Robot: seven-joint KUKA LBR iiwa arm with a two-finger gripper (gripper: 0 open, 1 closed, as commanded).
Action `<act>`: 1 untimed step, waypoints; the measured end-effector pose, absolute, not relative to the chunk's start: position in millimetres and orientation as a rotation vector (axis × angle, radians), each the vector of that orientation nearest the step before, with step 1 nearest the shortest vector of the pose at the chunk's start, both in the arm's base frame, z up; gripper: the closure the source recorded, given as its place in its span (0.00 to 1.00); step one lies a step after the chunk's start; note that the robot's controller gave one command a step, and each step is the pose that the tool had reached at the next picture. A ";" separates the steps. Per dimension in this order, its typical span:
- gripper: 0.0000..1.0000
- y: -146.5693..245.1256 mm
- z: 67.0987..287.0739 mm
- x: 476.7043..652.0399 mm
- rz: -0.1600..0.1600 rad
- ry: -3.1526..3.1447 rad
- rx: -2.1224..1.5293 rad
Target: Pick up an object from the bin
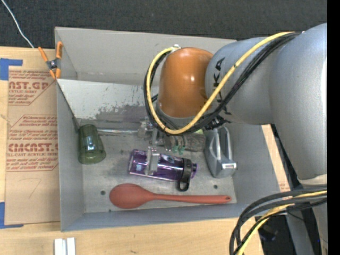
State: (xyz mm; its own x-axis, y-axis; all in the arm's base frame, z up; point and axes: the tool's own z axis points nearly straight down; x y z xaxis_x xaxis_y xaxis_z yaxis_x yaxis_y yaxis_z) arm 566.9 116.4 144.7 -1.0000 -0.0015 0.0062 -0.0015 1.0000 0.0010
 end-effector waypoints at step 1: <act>0.00 115.7 149.2 568.8 -0.003 -3.143 0.000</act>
Offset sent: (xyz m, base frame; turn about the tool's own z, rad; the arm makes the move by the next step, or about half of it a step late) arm 0.0006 -0.0047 -0.0638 0.1829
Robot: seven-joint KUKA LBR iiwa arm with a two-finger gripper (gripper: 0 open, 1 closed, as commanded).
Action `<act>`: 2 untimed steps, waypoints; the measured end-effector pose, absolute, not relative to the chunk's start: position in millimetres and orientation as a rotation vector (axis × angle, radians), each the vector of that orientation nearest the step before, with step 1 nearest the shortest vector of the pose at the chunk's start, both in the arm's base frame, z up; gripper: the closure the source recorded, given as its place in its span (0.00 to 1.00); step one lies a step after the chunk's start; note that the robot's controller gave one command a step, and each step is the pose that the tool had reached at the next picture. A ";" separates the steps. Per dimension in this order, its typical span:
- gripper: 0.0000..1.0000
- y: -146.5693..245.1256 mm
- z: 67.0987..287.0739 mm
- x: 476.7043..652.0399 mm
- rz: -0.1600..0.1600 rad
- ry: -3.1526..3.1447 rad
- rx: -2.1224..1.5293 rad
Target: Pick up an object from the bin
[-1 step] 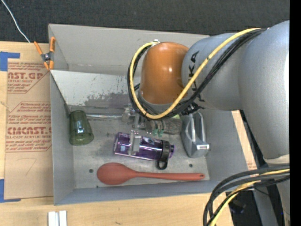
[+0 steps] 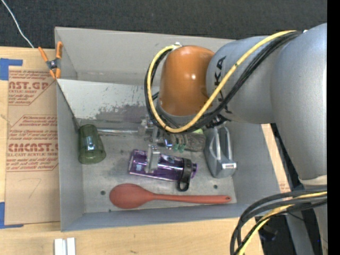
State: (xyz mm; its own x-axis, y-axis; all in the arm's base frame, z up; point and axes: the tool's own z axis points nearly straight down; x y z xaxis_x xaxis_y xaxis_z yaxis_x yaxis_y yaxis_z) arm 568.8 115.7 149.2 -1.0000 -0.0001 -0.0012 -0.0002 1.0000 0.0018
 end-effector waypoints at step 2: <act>1.00 111.3 70.3 581.0 0.006 3.131 0.208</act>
Offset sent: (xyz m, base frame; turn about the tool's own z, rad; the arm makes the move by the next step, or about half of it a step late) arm 0.0115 -0.0053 -0.0792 0.1331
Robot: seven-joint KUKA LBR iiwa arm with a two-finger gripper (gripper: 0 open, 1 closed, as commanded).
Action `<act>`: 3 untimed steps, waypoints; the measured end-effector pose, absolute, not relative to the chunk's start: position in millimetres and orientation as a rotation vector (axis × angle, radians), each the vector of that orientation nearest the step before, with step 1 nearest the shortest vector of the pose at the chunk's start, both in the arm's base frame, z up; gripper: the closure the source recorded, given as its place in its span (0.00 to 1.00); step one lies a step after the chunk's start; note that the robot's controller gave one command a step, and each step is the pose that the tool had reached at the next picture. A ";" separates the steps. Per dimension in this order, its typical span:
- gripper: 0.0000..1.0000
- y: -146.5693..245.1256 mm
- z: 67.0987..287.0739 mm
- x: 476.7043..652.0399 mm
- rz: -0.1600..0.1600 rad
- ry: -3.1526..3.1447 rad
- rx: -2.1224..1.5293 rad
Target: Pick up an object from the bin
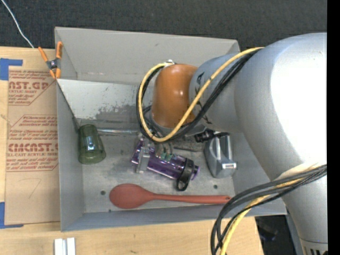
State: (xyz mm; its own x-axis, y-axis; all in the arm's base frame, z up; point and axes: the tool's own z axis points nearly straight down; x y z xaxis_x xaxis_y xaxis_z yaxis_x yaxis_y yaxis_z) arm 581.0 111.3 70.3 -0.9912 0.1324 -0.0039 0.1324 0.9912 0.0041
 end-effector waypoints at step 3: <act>1.00 98.5 66.4 589.6 0.006 3.137 0.082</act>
Offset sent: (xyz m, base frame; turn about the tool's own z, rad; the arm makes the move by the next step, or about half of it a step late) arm -0.0147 -0.0024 0.0955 -0.0032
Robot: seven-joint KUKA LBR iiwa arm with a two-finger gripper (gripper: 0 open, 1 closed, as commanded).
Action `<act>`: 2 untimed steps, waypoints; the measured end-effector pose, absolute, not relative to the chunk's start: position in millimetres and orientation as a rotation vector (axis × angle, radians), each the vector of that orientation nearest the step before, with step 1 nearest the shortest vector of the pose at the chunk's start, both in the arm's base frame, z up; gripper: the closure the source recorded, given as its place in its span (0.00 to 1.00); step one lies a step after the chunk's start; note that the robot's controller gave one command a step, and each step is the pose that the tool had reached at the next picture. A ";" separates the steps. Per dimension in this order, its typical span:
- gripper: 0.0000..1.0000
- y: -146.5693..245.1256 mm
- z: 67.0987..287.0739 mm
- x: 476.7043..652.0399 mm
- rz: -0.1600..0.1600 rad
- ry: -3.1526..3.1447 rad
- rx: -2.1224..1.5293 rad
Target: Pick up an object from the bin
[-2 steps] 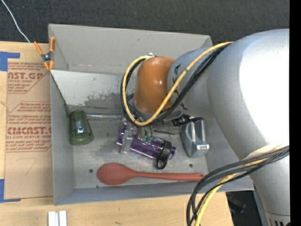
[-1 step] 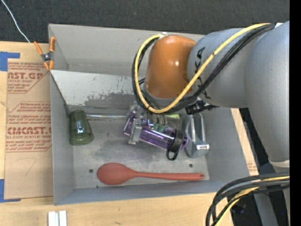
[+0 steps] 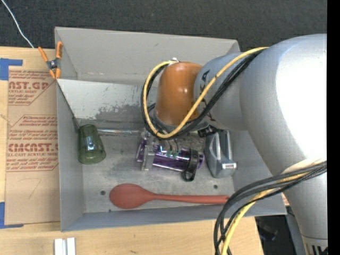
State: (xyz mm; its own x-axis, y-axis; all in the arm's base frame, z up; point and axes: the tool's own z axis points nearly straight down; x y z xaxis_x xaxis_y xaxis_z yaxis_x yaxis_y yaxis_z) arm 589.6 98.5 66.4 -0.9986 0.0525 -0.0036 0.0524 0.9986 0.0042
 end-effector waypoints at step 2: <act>1.00 44.6 72.1 588.9 0.032 3.141 0.073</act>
Offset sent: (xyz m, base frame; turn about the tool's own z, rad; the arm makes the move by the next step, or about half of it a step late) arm 0.0027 -0.0684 0.0036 -0.0245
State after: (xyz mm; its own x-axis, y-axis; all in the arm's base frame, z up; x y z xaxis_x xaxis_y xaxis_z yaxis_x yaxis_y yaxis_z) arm 588.9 44.6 72.1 -0.9989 0.0463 0.0009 0.0463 0.9987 0.0203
